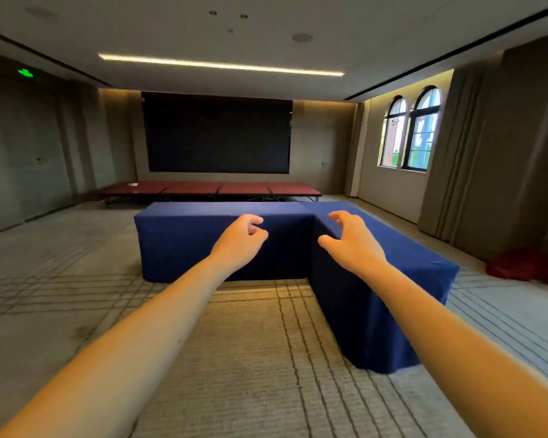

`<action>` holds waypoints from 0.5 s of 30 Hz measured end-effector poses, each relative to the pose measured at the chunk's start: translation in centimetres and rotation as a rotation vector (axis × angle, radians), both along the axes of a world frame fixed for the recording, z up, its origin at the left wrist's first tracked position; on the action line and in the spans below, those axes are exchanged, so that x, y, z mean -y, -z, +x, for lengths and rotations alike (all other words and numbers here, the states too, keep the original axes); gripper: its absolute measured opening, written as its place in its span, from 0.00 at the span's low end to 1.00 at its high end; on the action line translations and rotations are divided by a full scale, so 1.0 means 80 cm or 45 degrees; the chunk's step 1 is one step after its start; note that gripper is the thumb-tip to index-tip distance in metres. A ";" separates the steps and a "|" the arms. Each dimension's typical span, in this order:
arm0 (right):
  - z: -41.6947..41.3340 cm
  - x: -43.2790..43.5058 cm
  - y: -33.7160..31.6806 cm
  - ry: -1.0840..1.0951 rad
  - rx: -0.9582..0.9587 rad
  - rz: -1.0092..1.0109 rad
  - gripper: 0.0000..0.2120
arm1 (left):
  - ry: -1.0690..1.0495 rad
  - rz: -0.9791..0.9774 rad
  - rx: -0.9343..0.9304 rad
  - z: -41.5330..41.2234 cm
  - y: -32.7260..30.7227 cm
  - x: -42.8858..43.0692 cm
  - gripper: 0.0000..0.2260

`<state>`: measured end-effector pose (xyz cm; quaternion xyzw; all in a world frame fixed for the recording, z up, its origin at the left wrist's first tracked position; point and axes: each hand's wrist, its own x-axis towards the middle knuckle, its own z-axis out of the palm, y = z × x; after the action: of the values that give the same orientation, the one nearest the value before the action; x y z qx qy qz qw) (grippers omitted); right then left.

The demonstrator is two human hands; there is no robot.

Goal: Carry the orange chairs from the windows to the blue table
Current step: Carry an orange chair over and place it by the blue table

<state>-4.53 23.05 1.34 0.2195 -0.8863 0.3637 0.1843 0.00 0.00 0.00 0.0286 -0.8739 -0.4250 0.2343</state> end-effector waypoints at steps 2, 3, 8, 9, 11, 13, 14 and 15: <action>0.003 -0.019 0.010 0.061 0.013 -0.010 0.28 | 0.038 0.004 0.040 -0.006 0.008 -0.023 0.16; 0.001 -0.028 0.018 0.093 0.027 -0.014 0.28 | 0.071 -0.003 0.068 -0.008 0.013 -0.034 0.16; 0.018 -0.079 0.039 0.259 0.119 0.000 0.29 | 0.227 0.008 0.102 -0.030 0.031 -0.086 0.16; 0.023 -0.090 0.044 0.313 0.144 -0.014 0.29 | 0.265 -0.008 0.120 -0.037 0.034 -0.096 0.16; 0.036 -0.115 0.055 0.409 0.175 -0.014 0.30 | 0.352 -0.017 0.142 -0.047 0.039 -0.119 0.16; 0.052 -0.139 0.061 0.509 0.198 -0.001 0.31 | 0.436 -0.011 0.165 -0.054 0.043 -0.144 0.16; 0.062 -0.149 0.062 0.557 0.213 -0.004 0.31 | 0.493 -0.007 0.174 -0.057 0.046 -0.157 0.16; 0.072 -0.160 0.065 0.604 0.225 -0.012 0.31 | 0.546 -0.002 0.179 -0.059 0.049 -0.172 0.16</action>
<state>1.19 35.87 -3.90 -0.0281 -0.9240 0.3323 0.1873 -4.69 13.72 -3.93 -0.1284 -0.8744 -0.4615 0.0773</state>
